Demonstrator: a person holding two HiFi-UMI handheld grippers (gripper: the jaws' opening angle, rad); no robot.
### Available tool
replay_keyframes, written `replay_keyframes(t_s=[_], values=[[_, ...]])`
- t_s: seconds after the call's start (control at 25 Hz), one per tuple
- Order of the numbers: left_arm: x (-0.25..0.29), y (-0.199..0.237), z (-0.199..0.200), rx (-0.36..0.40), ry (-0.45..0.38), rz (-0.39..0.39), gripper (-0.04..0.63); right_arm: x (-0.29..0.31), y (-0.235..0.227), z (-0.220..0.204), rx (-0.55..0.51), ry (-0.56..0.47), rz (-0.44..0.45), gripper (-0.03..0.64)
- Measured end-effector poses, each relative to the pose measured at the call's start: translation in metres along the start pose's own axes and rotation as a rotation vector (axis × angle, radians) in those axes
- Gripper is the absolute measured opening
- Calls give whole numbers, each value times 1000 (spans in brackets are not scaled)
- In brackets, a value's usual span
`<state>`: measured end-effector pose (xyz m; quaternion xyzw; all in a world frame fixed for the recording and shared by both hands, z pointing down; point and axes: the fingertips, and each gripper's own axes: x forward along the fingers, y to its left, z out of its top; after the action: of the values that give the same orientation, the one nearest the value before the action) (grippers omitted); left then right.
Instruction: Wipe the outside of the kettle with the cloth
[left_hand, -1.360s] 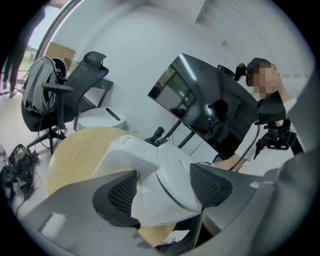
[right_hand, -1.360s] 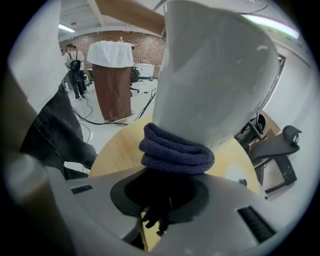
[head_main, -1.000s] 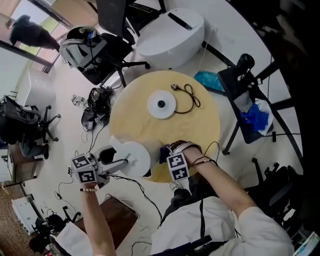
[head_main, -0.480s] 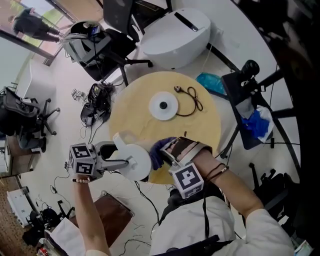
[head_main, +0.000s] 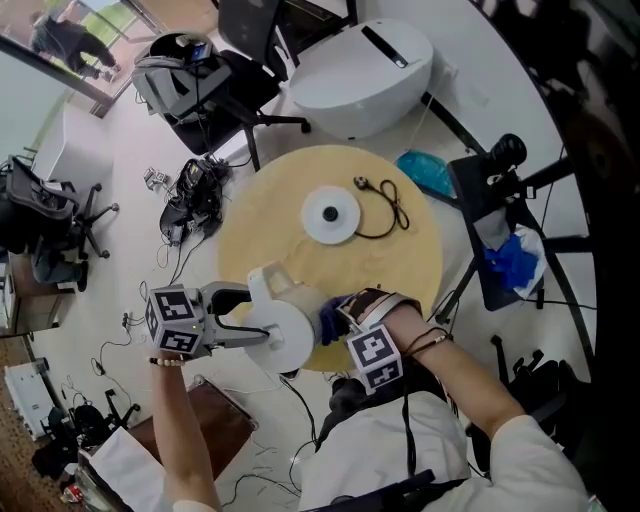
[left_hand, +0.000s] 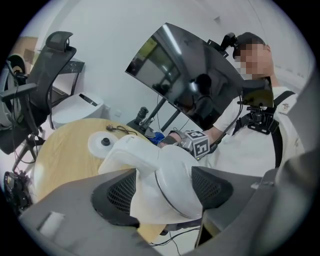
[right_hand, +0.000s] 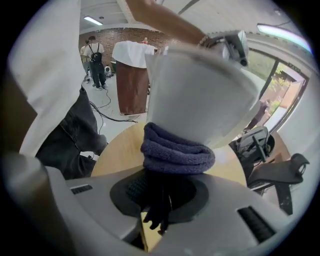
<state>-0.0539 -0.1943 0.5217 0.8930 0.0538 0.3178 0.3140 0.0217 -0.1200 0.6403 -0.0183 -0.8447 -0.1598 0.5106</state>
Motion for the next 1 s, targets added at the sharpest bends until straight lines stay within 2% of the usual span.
replay_keyframes(t_s=[0.16,0.28,0.36,0.48,0.56,0.6,0.68,0.76,0.84,1.0], values=[[-2,1,2,9,3,37,357,44,15,-22,58,41,86,75],[-7,7,0,-16,-33,105,394,66,19,-39,95,65,130,75],[-15,12,1,-30,-87,203,407,71,20,-43,117,60,147,75],[-37,15,10,-49,-209,429,405,71,18,-43,130,65,161,75],[-48,9,12,-97,-294,551,405,68,16,-43,124,87,165,75],[-49,4,11,-133,-326,585,403,65,14,-42,117,96,160,75],[-44,-5,3,-203,-352,632,403,54,5,-39,107,100,141,75],[-34,-8,-8,-247,-335,676,402,39,-7,-34,96,92,118,75],[-23,-10,-15,-256,-304,690,400,22,-19,-28,69,81,95,75],[-14,-12,-14,-223,-272,685,342,-8,-43,-12,-36,67,52,75]])
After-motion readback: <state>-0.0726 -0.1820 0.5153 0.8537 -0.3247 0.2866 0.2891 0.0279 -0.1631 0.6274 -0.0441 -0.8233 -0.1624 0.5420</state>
